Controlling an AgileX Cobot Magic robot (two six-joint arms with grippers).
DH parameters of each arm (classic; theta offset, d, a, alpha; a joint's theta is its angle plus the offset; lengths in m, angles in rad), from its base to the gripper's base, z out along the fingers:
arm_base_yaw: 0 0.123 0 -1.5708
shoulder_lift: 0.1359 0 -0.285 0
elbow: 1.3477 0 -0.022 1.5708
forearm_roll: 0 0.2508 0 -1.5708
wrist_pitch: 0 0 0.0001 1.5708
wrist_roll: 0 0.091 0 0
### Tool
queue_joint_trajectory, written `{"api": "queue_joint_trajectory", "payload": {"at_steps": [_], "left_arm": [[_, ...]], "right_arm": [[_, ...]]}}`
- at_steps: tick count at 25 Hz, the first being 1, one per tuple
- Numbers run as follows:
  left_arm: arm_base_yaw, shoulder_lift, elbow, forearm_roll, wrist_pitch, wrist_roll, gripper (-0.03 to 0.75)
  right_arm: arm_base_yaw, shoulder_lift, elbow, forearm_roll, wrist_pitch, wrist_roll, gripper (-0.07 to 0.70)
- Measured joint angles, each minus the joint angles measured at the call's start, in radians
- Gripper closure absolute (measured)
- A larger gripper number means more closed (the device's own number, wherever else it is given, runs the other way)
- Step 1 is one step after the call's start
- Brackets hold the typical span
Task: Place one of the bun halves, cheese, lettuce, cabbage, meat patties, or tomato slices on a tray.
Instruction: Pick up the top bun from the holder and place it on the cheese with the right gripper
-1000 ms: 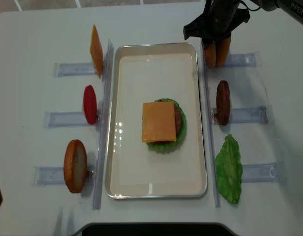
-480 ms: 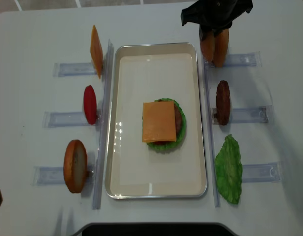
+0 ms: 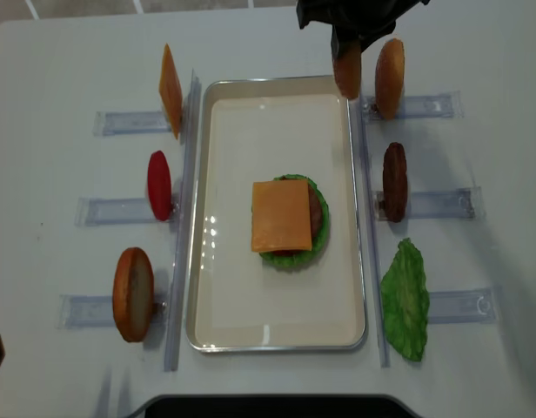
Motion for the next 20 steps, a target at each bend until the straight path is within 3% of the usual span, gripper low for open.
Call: {"api": "queue_joint_trajectory", "payload": {"at_steps": [10, 20], "left_arm": [[0.0, 0.0, 0.0, -0.001, 0.0, 0.0, 0.504], [0.0, 0.0, 0.0, -0.001, 0.0, 0.0, 0.504]], "right_arm": [[0.023, -0.073, 0.015, -0.037, 0.015, 0.053, 0.416], [0.204, -0.256, 0.33, -0.074, 0.018, 0.231, 0.416]]}}
